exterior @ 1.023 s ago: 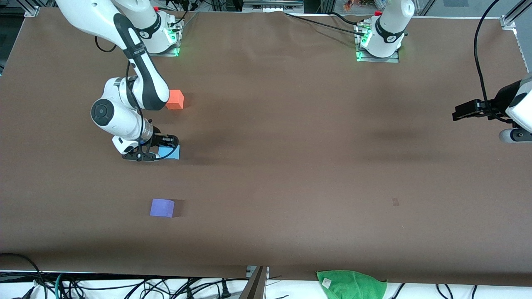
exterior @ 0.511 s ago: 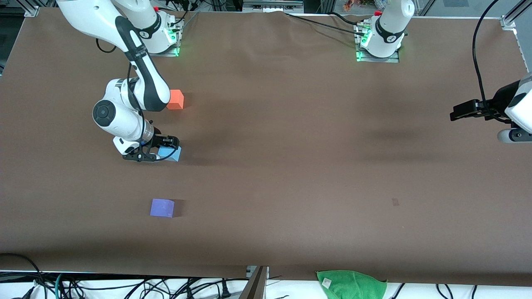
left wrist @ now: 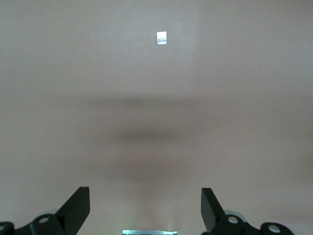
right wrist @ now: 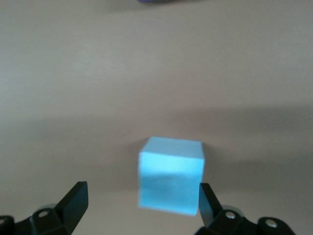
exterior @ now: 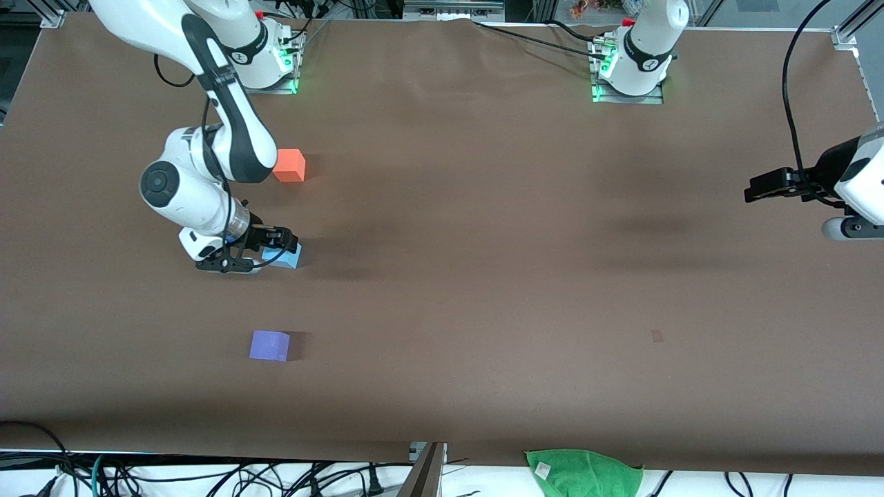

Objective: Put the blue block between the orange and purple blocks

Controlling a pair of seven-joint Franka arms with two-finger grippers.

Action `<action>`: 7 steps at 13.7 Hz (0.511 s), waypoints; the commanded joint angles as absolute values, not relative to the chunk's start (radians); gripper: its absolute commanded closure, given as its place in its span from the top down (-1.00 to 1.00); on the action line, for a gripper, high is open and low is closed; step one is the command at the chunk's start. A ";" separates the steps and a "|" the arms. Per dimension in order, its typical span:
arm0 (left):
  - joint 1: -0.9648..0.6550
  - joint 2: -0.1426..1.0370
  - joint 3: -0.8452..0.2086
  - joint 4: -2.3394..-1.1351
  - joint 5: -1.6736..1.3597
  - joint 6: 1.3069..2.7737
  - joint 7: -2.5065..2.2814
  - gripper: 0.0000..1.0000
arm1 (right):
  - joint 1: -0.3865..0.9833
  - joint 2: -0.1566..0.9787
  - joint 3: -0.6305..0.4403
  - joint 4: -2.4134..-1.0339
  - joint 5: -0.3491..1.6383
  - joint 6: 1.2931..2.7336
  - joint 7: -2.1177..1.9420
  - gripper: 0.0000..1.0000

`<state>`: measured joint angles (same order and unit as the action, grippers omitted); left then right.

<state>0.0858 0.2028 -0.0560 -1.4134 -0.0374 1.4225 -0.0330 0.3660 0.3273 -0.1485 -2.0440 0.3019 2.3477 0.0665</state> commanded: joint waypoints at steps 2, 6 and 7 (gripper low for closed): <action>0.089 0.215 -0.054 -1.387 -0.043 1.417 -0.017 1.00 | 0.370 0.200 -0.169 -1.931 0.287 2.076 0.092 0.99; 0.084 0.236 -0.054 -1.387 -0.043 1.417 -0.018 1.00 | 0.370 0.028 -0.189 -1.921 0.164 1.907 0.092 0.99; 0.084 0.236 -0.054 -1.387 -0.043 1.417 -0.018 1.00 | 0.370 0.015 -0.199 -1.881 0.163 1.848 0.091 0.99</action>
